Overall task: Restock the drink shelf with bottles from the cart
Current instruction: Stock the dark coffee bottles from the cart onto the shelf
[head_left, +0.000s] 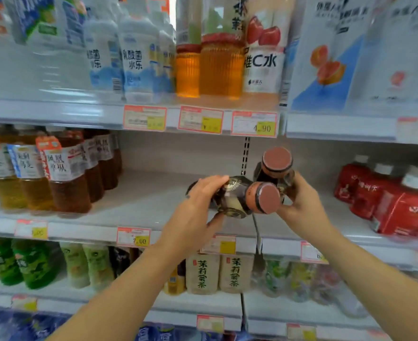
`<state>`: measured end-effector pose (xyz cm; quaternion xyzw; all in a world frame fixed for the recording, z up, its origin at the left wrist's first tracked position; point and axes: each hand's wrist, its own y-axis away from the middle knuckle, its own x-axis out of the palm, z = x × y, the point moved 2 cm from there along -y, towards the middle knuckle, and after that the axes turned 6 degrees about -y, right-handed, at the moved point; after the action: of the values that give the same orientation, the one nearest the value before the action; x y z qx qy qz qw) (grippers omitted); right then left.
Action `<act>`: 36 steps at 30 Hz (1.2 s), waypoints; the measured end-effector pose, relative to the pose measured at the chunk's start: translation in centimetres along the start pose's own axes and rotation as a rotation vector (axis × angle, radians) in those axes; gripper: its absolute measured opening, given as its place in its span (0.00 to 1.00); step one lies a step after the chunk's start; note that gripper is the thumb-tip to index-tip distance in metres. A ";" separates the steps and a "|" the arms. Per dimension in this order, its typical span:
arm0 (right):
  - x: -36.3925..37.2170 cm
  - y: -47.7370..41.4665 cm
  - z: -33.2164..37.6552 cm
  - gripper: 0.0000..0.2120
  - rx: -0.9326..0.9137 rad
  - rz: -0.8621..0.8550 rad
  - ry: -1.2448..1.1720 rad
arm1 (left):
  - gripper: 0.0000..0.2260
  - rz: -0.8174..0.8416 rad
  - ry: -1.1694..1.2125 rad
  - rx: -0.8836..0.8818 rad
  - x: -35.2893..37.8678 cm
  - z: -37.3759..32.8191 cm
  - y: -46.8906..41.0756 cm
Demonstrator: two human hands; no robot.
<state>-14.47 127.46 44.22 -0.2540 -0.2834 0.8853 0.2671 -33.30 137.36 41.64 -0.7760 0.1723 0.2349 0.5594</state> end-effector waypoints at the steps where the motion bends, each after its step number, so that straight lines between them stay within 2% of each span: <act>1: -0.6 -0.4 -0.9 0.25 0.019 0.004 0.044 | 0.34 0.008 -0.010 -0.010 0.4 0.0 -0.2; 5: -2.0 -2.6 -4.2 0.25 0.050 0.039 0.198 | 0.35 0.032 -0.057 -0.074 1.3 -0.3 -1.0; 8: -2.1 -5.5 -7.0 0.24 0.144 0.000 0.239 | 0.34 0.059 -0.078 -0.136 2.0 -0.2 -1.6; 14: -1.2 -11.7 -12.6 0.25 0.339 -0.111 0.108 | 0.32 0.045 -0.036 -0.273 3.1 1.4 -2.3; 20: 0.3 -14.9 -15.6 0.25 0.335 -0.108 0.098 | 0.33 0.015 0.067 -0.393 3.8 3.1 -3.3; 24: 0.9 -15.5 -16.8 0.24 0.351 -0.101 0.082 | 0.33 0.019 0.052 -0.411 3.9 3.6 -3.5; 26: 0.9 -15.3 -17.4 0.26 0.424 -0.019 0.124 | 0.33 0.026 0.021 -0.393 3.7 3.6 -3.4; 29: 0.1 -13.5 -16.6 0.38 0.559 0.092 0.177 | 0.35 0.049 -0.016 -0.372 3.5 3.3 -3.3; 30: -0.4 -12.5 -15.3 0.39 0.529 0.088 0.214 | 0.35 0.051 -0.016 -0.368 3.6 3.2 -3.3; 32: -1.5 -10.3 -12.1 0.36 0.335 0.126 0.183 | 0.35 0.055 -0.004 -0.362 3.9 2.9 -3.4; 34: -1.9 -7.5 -9.3 0.34 0.232 0.327 0.072 | 0.35 0.065 0.036 -0.356 4.5 1.9 -3.9; 36: -1.9 -5.1 -7.8 0.32 0.258 0.517 0.030 | 0.34 0.061 0.152 -0.363 5.6 0.5 -4.6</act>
<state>-6.73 132.70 42.53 -0.2947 -0.0906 0.9489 0.0667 -26.29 139.24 42.04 -0.8741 0.1921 0.2198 0.3882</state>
